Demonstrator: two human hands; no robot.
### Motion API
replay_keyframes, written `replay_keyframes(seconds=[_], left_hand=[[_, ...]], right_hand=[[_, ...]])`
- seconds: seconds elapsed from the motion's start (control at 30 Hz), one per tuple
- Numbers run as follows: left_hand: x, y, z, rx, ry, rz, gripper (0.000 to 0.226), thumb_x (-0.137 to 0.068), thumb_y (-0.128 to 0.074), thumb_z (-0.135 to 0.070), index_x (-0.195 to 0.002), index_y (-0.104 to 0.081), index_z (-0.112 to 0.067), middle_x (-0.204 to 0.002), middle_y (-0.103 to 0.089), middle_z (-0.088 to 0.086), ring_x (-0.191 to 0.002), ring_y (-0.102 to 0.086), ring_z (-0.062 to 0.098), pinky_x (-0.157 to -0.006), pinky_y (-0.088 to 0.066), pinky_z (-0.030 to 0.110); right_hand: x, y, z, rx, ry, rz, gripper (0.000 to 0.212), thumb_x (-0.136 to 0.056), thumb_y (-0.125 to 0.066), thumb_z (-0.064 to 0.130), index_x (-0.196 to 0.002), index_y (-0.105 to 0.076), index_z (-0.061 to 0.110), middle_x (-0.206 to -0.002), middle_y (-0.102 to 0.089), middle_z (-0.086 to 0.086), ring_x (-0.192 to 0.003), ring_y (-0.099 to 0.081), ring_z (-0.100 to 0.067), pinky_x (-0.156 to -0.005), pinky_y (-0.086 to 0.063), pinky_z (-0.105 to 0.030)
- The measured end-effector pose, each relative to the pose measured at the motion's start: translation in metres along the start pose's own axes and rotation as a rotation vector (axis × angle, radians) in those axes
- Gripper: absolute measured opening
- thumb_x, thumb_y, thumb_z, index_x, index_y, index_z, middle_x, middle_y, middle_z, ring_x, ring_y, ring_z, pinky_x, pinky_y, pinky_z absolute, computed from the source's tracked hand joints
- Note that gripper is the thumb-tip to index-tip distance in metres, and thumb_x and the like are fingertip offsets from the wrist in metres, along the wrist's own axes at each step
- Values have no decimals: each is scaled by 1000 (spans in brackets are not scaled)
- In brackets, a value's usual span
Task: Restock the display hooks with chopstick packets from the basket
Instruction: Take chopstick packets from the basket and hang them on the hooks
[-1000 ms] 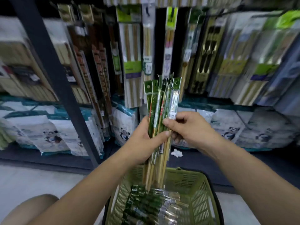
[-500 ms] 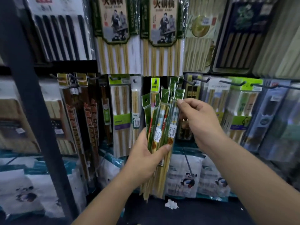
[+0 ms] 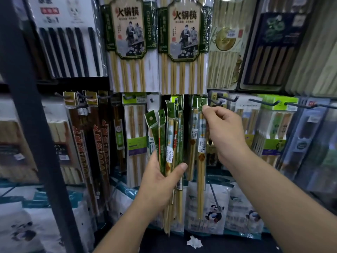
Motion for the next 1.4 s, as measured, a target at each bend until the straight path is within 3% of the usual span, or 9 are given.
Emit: replay_keyframes(seconds=[0.17, 0.4, 0.47, 0.6, 0.73, 0.83, 1.2, 1.3, 1.4], left_hand=[[0, 0, 0, 12, 7, -10, 114, -67, -74, -66, -161, -20, -30, -166, -29, -7, -152, -27, 11, -124, -28, 48], [1, 0, 2, -14, 31, -2, 114, -69, -74, -64, -162, -16, -32, -169, -20, -11, -152, -17, 5, -124, -21, 36], [2, 1, 1, -26, 33, -10, 116, -69, -74, -64, -162, -12, -33, -167, -16, -17, -147, -15, -4, -116, -20, 25], [3, 2, 0, -46, 35, -7, 110, -71, -75, -62, -161, -19, -33, -165, -26, -16, -148, -23, -2, -121, -24, 26], [3, 1, 0, -72, 47, -7, 116, -67, -75, -64, -161, -16, -31, -159, -28, -25, -126, -28, -31, -95, -24, -5], [2, 2, 1, -67, 53, -12, 116, -67, -74, -65, -162, -15, -33, -164, -21, -21, -142, -22, -13, -108, -22, 10], [0, 2, 5, -60, 8, -9, 79, -83, -79, -49, -147, -34, -38, -138, -43, -47, -128, -34, -28, -104, -32, 2], [1, 1, 1, -27, -10, -23, 97, -73, -77, -61, -154, -33, -34, -150, -47, -26, -139, -40, -7, -120, -34, 31], [0, 1, -1, -16, -20, -28, 95, -67, -76, -66, -150, -40, -37, -145, -54, -23, -136, -46, -3, -118, -38, 37]], right_hand=[[-2, -2, 1, -6, 28, -19, 42, -101, -60, 30, -80, -58, -6, -51, -30, 10, -52, -30, -10, -96, -48, -25], [-11, -5, -1, -5, 96, -43, 42, -102, -59, 26, -78, -54, -9, -59, -40, 0, -65, -45, -32, -67, -40, 6], [-11, -7, -1, 9, 100, -45, 41, -102, -59, 25, -68, -54, 1, -51, -36, 11, -57, -41, -16, -65, -40, 6], [-10, -10, -1, 25, 132, -44, 43, -101, -58, 22, -59, -52, 18, -45, -36, 17, -50, -37, -2, -63, -40, 4], [-11, -10, 0, 26, 151, -57, 33, -99, -59, 19, -67, -62, 11, -48, -44, 16, -52, -43, -1, -58, -41, 0], [-12, -11, 1, 24, 156, -63, 33, -99, -59, 17, -66, -62, 13, -50, -47, 15, -54, -46, 0, -56, -41, 0], [-17, -14, -8, 45, 110, -90, 30, -97, -60, 16, -69, -64, 6, -49, -49, 15, -49, -46, 1, -51, -42, -3], [-21, -13, -14, 66, 78, -116, 34, -98, -63, 23, -68, -67, 8, -51, -52, 12, -55, -52, 0, -51, -42, -3], [-26, -13, -16, 104, 52, -145, 33, -98, -65, 30, -70, -69, 13, -49, -51, 16, -51, -50, 1, -62, -44, -14]])
Point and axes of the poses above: each hand's wrist, its own x-axis away from the middle knuckle, its own y-axis out of the back of the hand, z = x × y, the point moved 5 cm from there along -x, towards the middle knuckle
